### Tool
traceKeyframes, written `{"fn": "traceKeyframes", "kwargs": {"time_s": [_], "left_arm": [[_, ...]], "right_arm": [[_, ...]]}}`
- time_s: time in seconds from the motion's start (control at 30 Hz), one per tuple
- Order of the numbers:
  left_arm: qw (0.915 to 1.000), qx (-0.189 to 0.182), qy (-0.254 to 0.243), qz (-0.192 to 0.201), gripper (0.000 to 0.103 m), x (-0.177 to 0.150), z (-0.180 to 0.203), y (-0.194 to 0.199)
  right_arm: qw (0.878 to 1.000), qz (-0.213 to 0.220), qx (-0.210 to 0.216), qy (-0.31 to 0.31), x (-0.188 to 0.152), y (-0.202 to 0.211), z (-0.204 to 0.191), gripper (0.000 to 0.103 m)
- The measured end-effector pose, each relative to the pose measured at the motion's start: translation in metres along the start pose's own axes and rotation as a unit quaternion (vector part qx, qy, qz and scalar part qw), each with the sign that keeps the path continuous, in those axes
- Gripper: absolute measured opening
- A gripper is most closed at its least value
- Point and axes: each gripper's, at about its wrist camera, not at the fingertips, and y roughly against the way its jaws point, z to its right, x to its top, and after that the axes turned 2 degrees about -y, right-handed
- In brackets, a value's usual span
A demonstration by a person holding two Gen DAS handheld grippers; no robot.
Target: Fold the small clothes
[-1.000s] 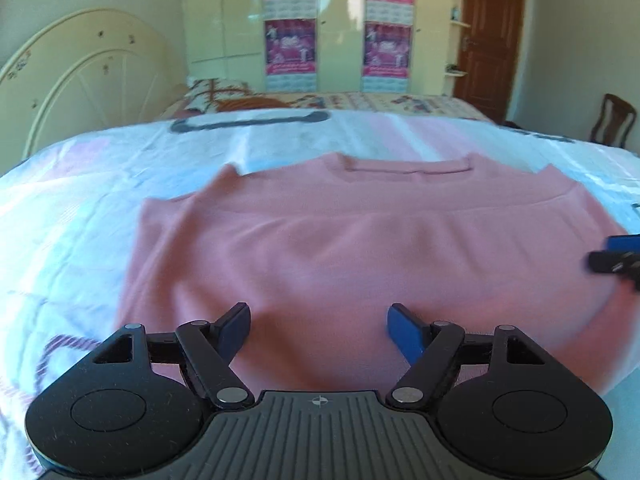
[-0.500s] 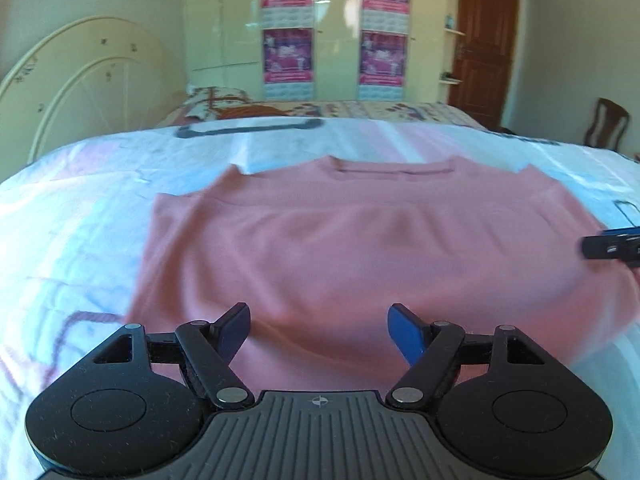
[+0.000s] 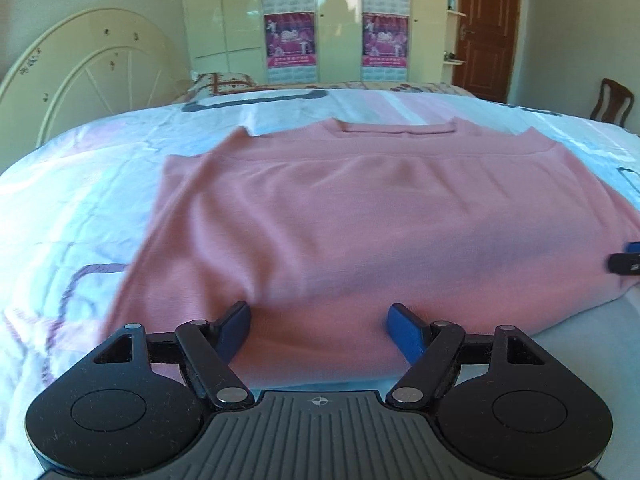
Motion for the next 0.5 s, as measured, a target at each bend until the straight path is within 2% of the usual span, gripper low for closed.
{"fn": "traceKeyframes", "kwargs": {"time_s": [0.03, 0.07, 0.1, 0.2, 0.33, 0.37, 0.4, 0.43, 0.5], "left_arm": [[1.0000, 0.003, 0.003, -0.001, 0.075, -0.001, -0.006, 0.000], [1.0000, 0.004, 0.005, -0.002, 0.075, -0.002, -0.012, 0.001], [0.9999, 0.009, 0.005, -0.002, 0.075, -0.003, -0.015, 0.002], [0.9999, 0.015, 0.007, -0.004, 0.075, -0.006, -0.019, 0.005], [0.9995, 0.027, 0.014, -0.006, 0.075, -0.009, -0.024, 0.009], [0.9992, 0.034, 0.019, -0.004, 0.075, -0.011, -0.029, 0.011], [0.9988, 0.040, 0.027, -0.003, 0.075, -0.014, -0.036, 0.012], [0.9987, 0.032, 0.040, -0.001, 0.075, -0.017, -0.043, 0.013], [0.9985, 0.024, 0.049, 0.000, 0.075, -0.023, -0.052, 0.013]], "right_arm": [[0.999, 0.005, 0.022, -0.032, -0.002, 0.000, 0.021, 0.047], [0.998, 0.003, 0.024, -0.056, -0.003, 0.003, 0.034, 0.045], [0.999, -0.001, 0.007, -0.054, -0.003, 0.005, 0.039, 0.042], [0.998, 0.005, 0.010, -0.059, -0.005, 0.013, 0.049, 0.043], [0.999, -0.010, -0.009, -0.050, -0.010, 0.008, 0.054, 0.038], [0.999, -0.013, -0.018, -0.044, -0.009, 0.010, 0.055, 0.034], [0.999, -0.014, -0.032, -0.037, -0.010, 0.012, 0.056, 0.035], [0.998, -0.018, -0.049, -0.036, -0.011, 0.013, 0.061, 0.035], [0.998, -0.017, -0.035, -0.054, -0.015, 0.015, 0.071, 0.035]]}}
